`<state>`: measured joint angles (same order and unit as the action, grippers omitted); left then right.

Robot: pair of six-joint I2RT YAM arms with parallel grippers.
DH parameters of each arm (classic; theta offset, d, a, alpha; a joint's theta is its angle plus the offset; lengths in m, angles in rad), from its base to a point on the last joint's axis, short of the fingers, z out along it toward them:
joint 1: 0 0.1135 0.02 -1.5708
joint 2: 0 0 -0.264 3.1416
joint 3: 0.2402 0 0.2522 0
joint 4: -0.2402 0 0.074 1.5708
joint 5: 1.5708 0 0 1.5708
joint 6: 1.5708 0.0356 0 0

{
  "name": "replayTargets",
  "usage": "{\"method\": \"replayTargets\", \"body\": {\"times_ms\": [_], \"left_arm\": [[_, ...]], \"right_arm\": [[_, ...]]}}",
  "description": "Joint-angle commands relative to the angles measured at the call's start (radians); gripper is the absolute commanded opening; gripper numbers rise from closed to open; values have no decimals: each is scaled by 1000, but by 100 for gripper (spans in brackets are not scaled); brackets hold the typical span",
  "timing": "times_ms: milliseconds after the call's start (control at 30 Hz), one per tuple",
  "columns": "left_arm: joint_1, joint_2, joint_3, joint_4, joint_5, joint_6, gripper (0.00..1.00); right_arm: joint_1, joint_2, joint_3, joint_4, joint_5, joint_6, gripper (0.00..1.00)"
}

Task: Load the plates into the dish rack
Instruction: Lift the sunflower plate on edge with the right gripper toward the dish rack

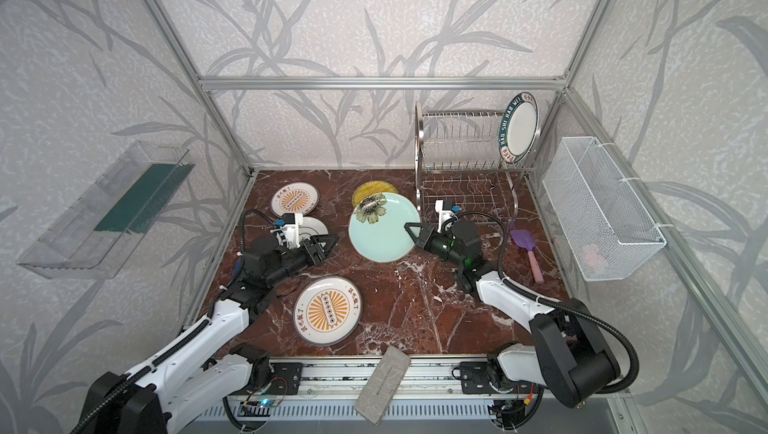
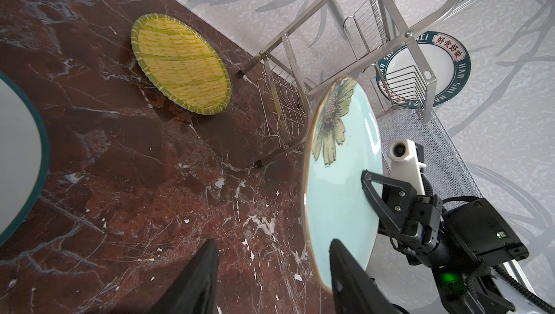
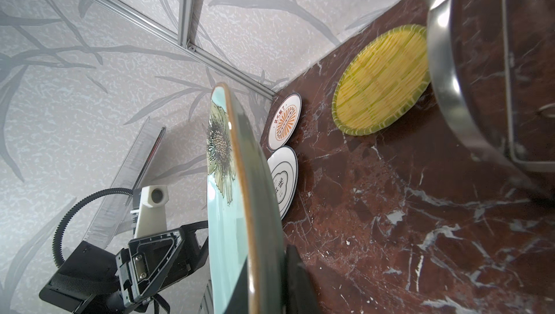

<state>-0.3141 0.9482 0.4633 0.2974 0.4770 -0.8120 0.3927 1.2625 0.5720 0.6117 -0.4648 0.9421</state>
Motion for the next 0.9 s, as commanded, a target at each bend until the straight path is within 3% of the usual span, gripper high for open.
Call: {"method": "replayTargets", "body": {"times_ms": [0, 467, 733, 867], "left_arm": [[-3, -22, 34, -16, 14, 22, 57], [-4, -14, 54, -33, 41, 35, 57], [-5, 46, 315, -449, 38, 178, 58], [-6, 43, 394, -547, 35, 233, 58]], "right_arm": [[-43, -104, 79, -41, -73, -76, 0], [-320, -243, 360, -313, -316, -168, 0], [-424, -213, 556, -406, -314, -201, 0], [-466, -198, 658, -503, -261, -267, 0]]}}
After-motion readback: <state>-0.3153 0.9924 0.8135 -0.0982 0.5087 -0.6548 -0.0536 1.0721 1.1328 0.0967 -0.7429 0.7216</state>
